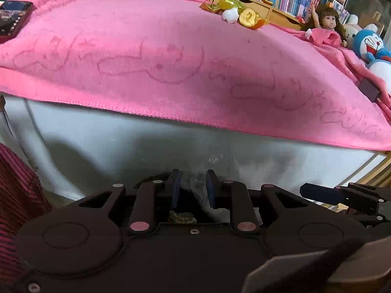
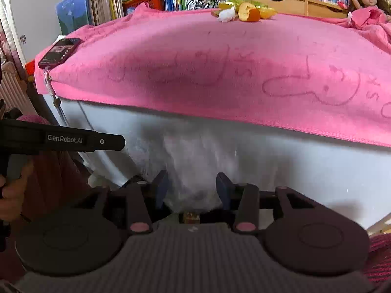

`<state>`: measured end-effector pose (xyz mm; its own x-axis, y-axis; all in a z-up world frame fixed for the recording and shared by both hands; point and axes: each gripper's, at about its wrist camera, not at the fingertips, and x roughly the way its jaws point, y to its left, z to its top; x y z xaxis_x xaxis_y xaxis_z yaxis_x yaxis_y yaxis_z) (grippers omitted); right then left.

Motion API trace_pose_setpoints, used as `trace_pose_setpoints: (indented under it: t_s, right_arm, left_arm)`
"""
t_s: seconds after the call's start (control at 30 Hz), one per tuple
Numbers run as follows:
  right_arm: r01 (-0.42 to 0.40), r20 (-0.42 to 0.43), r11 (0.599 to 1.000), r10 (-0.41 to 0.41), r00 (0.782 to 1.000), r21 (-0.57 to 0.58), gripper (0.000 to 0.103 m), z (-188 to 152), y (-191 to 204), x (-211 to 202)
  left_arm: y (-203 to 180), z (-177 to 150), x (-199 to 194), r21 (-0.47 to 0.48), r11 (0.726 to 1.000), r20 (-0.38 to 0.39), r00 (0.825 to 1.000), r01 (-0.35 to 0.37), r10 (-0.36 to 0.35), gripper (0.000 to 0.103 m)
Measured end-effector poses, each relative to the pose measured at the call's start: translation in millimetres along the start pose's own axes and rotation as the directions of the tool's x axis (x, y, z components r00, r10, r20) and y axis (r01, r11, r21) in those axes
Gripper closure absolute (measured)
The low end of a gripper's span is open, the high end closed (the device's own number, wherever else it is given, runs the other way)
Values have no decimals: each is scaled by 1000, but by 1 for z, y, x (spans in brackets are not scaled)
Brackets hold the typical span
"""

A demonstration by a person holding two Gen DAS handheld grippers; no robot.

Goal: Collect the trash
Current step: 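Carry the snack box and plastic bag down into the bin and open both tools, then raise both open tools back over the towel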

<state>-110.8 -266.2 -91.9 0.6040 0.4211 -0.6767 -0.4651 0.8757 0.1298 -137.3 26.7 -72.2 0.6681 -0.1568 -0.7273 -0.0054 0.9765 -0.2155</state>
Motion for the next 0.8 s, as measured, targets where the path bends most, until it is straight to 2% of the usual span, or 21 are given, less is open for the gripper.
trace_pose_setpoints:
  t_s: [0.27,0.57,0.73,0.8]
  right_arm:
    - [-8,-29,1000,8,1000,0,42,-5,2,4]
    - [-17,-22,1000,17,1000,8,40,-2,0,2]
    - [-38,5,999,38,999,6,38,5,-1,-5]
    - [-64,29,998,64,998,16,36,11,-3,-11]
  left_arm:
    - [-3,-1,7,15,1000,-27,1000,-1,1,82]
    - [-4,2,8,26,1000,-33,999,1,0,81]
    - [-6,5,0,38,999,-20,1000,10,-9,68]
    - [-8,10,-8,37,999,-2,1000,28,-28,66]
